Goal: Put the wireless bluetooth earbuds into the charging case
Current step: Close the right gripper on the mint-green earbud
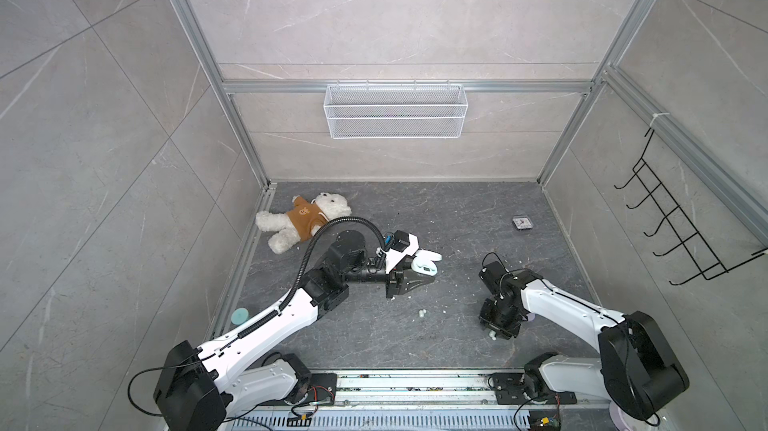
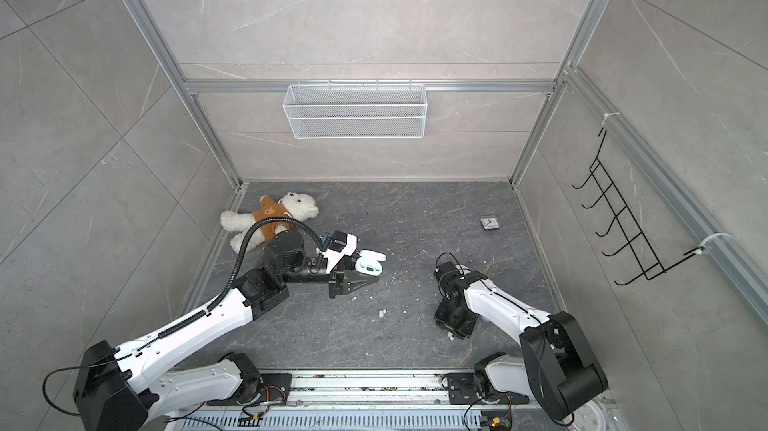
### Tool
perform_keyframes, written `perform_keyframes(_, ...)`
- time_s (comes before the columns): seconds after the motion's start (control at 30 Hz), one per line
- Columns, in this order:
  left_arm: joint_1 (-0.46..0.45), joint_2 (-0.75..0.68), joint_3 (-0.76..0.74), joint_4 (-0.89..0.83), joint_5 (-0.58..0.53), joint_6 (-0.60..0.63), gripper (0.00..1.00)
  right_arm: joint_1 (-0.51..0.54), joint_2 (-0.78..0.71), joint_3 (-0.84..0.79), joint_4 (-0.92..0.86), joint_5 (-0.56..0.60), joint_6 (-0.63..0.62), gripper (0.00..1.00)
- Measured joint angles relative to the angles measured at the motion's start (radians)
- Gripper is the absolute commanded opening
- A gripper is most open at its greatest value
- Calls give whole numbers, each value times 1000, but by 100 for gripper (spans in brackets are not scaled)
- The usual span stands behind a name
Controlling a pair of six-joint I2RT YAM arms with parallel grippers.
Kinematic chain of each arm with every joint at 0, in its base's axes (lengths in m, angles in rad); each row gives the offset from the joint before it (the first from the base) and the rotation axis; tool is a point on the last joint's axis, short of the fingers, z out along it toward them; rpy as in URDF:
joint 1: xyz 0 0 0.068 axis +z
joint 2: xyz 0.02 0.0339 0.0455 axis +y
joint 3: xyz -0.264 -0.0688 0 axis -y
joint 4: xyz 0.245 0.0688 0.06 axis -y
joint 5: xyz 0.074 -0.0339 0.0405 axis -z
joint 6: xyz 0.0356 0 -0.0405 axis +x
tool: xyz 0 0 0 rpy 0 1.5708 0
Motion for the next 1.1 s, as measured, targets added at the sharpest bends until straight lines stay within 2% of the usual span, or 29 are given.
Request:
perform_keyframes(0.57, 0, -22, 0, -10, -1, 0, 24, 37, 16, 7, 18, 0, 43, 31)
perform_keyframes(1.1, 0, -22, 0, -10, 0, 0, 25, 103, -18, -15, 22, -11, 129, 31)
